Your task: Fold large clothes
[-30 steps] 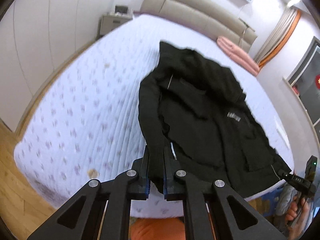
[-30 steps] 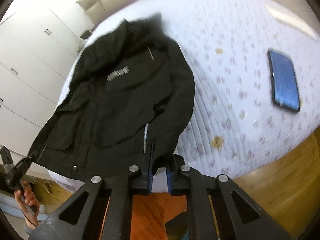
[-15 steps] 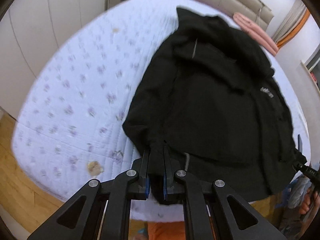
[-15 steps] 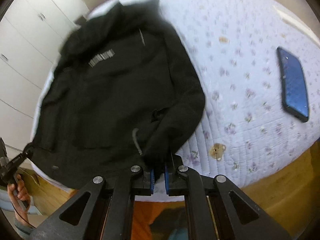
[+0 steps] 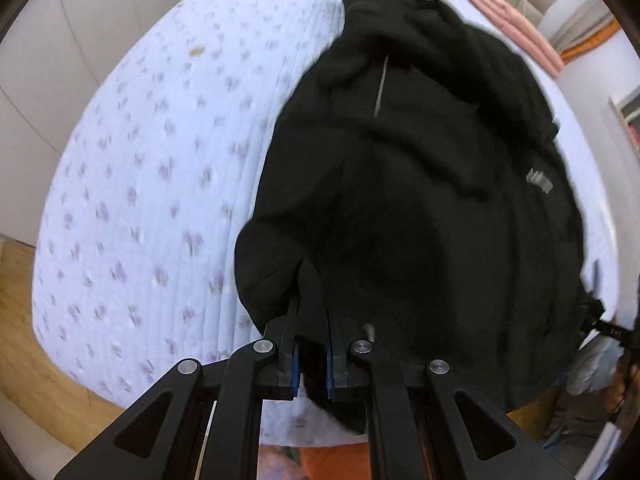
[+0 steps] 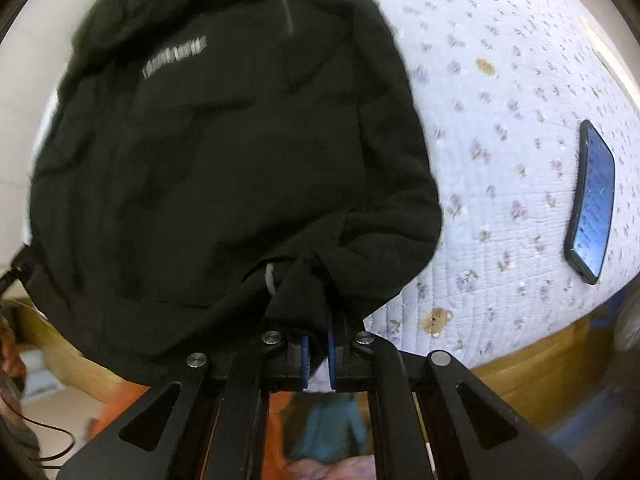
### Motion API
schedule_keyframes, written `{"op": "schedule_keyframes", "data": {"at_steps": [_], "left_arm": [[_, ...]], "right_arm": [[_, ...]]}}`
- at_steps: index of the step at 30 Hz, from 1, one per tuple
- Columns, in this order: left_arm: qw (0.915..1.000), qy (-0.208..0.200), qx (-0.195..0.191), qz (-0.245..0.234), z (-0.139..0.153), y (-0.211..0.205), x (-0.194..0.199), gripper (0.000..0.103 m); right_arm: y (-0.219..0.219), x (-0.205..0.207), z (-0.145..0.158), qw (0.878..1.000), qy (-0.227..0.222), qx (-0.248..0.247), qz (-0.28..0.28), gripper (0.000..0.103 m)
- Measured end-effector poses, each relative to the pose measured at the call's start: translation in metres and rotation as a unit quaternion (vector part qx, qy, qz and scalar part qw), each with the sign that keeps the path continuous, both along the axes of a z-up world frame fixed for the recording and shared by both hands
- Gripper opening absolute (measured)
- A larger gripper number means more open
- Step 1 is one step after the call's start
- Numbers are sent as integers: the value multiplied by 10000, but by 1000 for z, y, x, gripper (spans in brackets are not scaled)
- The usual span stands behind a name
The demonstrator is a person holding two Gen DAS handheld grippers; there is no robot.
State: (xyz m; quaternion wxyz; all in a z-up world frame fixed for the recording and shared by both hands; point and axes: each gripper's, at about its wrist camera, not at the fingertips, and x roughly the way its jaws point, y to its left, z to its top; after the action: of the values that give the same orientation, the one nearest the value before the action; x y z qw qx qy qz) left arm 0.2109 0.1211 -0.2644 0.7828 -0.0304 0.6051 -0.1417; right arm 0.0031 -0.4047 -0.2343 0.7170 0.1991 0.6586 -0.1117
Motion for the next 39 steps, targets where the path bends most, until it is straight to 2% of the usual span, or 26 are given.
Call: {"op": "schedule_keyframes", "data": {"at_steps": [4, 6, 10, 11, 14, 17, 21, 24, 25, 28, 30, 32, 35, 39], "left_arm": [[9992, -367, -120, -46, 58, -16, 42, 9], [9981, -589, -187, -66, 82, -27, 64, 9], [9910, -1332, -112, -109, 133, -58, 132, 9], [9894, -1448, -96, -51, 142, -65, 149, 10], [9855, -1641, -364, 237, 155, -80, 211, 10], [9856, -1585, -297, 512, 149, -106, 274, 10], [9872, -1414, -69, 739, 120, -133, 336, 10], [9898, -1111, 82, 892, 77, -148, 371, 10], [9907, -976, 163, 933, 60, -152, 379, 10], [9939, -617, 380, 837, 13, -161, 390, 12], [9944, -597, 532, 691, -2, -168, 390, 13], [9942, -654, 663, 537, -7, -174, 388, 14], [9954, -607, 668, 333, -4, -175, 390, 15], [9974, -636, 122, 322, 30, -152, 397, 20]], "right_arm": [[-18, 29, 53, 9994, -325, -102, 18, 7], [-34, 60, 85, 9977, -635, -235, 33, 7], [-64, 120, 125, 9920, -1132, -536, 138, 7], [-74, 139, 133, 9901, -1265, -591, 145, 7], [-102, 195, 151, 9833, -1655, -747, 104, 7], [-120, 248, 161, 9745, -2024, -958, 127, 7], [-135, 325, 149, 9714, -2078, -1140, 102, 7], [-153, 370, 108, 9800, -1732, -977, -49, 7], [-158, 385, 82, 9844, -1536, -846, -123, 7], [-161, 396, 37, 9904, -1197, -663, -174, 7], [-156, 399, 15, 9923, -1072, -599, -168, 7], [-153, 398, 3, 9924, -1021, -675, -96, 7], [-156, 402, 4, 9928, -993, -667, -82, 7], [-173, 400, 22, 9939, -1011, -378, -210, 13]]}}
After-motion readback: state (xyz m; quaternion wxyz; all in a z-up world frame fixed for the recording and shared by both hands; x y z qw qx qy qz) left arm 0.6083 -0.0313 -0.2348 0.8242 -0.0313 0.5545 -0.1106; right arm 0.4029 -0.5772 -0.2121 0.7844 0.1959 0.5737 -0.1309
